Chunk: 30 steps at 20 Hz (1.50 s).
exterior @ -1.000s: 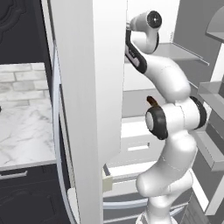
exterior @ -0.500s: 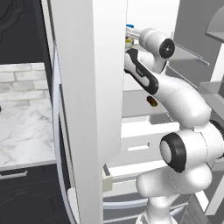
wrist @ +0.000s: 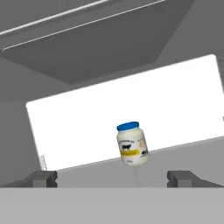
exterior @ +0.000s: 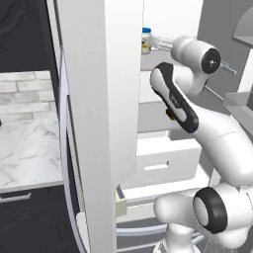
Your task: Place the mayonnaise and condiment bottle from the counter to the top shelf of the fridge. If the existing items in the fridge are on the top shelf, move them to other shelves.
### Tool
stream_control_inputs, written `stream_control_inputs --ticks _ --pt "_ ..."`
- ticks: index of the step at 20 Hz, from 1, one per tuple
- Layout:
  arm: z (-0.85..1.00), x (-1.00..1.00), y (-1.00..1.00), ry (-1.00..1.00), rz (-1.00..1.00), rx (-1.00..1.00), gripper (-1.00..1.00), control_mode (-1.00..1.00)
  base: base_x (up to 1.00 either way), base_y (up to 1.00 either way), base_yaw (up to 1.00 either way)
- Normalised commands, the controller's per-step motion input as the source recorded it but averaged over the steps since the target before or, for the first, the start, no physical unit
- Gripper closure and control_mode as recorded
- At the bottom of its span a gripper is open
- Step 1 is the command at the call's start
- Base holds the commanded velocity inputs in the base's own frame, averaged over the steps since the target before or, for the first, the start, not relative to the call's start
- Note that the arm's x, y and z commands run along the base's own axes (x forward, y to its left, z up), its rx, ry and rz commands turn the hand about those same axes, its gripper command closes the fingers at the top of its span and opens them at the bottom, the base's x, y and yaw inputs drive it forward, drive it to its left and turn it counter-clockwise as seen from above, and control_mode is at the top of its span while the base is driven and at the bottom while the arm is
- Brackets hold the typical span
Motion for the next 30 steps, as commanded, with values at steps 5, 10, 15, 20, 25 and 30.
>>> stream_control_inputs --ticks 5,10,15,20,25,30 --pt "-0.39 -1.00 0.00 0.31 0.06 -0.25 -1.00 -1.00 0.00 0.00 0.00" --pt "-0.97 -1.00 0.15 0.49 0.02 -0.39 -1.00 -1.00 0.00 0.00 0.00" --pt "-1.00 -1.00 0.07 0.63 0.00 -0.39 -1.00 -1.00 0.00 0.00 0.00" --pt "-0.32 -0.78 -0.02 0.29 0.00 -0.14 -1.00 -1.00 0.00 0.00 0.00" --pt "0.00 -0.27 -0.07 -0.03 0.00 0.00 -1.00 -1.00 0.00 0.00 0.00" --pt "0.00 -0.13 0.00 0.00 0.00 0.00 -1.00 -1.00 0.00 0.00 0.00"
